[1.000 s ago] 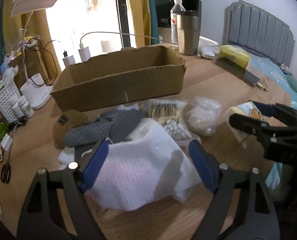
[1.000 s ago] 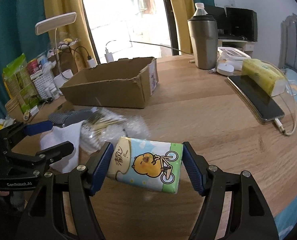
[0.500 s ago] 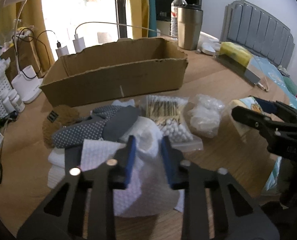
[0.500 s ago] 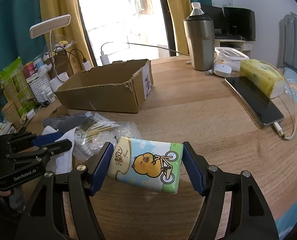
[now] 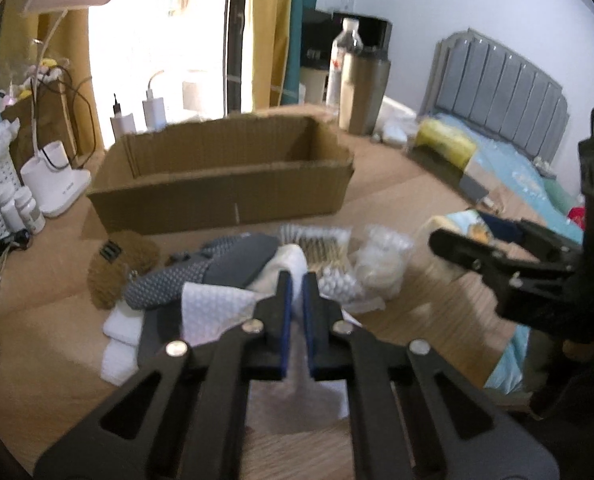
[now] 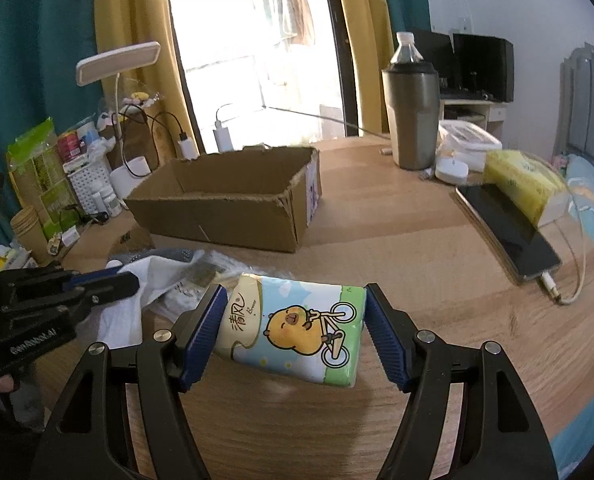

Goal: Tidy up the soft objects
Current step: 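Drop the white wipe into the box with the left tool while the right tool holds the tissue pack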

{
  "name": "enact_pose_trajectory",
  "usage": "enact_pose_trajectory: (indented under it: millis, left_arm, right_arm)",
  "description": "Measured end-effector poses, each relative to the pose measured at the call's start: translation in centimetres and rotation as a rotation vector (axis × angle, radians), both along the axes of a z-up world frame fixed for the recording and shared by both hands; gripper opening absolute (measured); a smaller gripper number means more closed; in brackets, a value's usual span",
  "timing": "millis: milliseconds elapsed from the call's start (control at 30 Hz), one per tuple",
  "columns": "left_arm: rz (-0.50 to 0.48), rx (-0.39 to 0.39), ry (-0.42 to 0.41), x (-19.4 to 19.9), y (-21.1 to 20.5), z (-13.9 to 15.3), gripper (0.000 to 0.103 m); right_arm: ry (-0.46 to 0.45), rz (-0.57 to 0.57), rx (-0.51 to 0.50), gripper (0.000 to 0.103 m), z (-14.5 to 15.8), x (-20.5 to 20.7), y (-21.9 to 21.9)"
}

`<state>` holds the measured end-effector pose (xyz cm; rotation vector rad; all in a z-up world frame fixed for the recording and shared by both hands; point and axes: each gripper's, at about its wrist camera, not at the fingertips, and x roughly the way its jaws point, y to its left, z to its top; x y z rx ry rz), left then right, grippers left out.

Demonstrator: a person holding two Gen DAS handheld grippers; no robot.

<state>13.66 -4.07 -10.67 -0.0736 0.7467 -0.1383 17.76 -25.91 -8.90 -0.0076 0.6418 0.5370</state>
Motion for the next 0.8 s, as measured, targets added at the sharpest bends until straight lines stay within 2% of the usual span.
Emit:
enact_pose_trajectory:
  millis: [267,433,800]
  left_arm:
    - [0.0,-0.044,-0.1,-1.2,1.2,3.6,0.005]
    - [0.004,-0.046,-0.163,-1.9,1.9,5.8,0.005]
    - [0.015,-0.036,-0.246,-1.8,2.6,8.9,0.005]
  right_arm:
    - [-0.053,0.011,0.009,0.073,1.9,-0.4,0.5]
    - [-0.078,0.01,0.016,0.073,2.8,-0.4,0.7]
    - [-0.122,0.007,0.032,0.073,4.6,0.0,0.9]
